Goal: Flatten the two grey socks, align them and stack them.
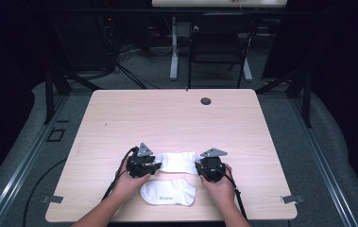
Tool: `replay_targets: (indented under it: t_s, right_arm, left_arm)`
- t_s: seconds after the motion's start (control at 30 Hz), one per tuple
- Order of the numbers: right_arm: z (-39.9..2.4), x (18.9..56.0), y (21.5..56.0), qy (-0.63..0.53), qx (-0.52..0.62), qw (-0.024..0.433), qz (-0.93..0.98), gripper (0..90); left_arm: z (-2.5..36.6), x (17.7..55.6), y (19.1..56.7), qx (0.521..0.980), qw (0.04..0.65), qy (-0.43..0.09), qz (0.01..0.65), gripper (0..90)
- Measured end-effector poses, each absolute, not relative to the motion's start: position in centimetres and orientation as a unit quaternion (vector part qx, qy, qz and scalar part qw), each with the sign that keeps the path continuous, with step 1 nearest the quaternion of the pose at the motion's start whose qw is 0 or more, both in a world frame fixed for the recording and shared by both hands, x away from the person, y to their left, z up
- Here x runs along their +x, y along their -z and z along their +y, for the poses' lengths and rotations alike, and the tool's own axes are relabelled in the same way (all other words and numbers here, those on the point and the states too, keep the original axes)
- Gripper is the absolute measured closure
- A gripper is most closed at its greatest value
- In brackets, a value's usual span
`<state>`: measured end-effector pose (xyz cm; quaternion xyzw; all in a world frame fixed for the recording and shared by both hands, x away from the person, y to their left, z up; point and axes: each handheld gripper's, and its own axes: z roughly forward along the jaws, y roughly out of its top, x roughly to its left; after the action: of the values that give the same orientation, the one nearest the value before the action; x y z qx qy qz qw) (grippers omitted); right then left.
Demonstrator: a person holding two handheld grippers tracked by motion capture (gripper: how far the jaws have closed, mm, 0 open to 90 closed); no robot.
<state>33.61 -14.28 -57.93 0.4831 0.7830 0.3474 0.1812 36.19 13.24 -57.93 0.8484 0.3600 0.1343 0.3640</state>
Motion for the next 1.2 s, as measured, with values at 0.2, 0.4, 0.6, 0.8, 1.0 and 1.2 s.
replay_targets:
  t_s: [0.2,0.4,0.6,0.8,1.0,1.2]
  right_arm:
    - [-14.0,33.4,58.0,-0.348,0.479,0.182,0.785,72.8]
    - [-13.4,33.3,58.0,-0.355,0.473,0.175,0.787,72.8]
    - [-12.7,33.1,57.9,-0.351,0.466,0.171,0.794,72.5]
    - [-13.1,33.2,56.5,-0.369,0.463,0.181,0.785,69.4]
    - [-14.4,34.2,56.1,-0.372,0.470,0.181,0.780,61.9]
    - [-15.0,35.1,56.7,-0.366,0.479,0.170,0.780,60.5]
  left_arm:
    - [13.8,35.9,57.9,0.851,0.359,-0.134,0.358,56.7]
    - [14.6,35.4,57.8,0.853,0.351,-0.140,0.361,56.7]
    - [15.0,35.3,57.6,0.849,0.348,-0.136,0.373,55.5]
    - [15.4,35.9,57.2,0.842,0.348,-0.137,0.387,55.0]
    - [15.5,36.8,57.1,0.832,0.350,-0.135,0.408,55.0]
    - [15.7,37.4,57.6,0.830,0.348,-0.126,0.417,54.9]
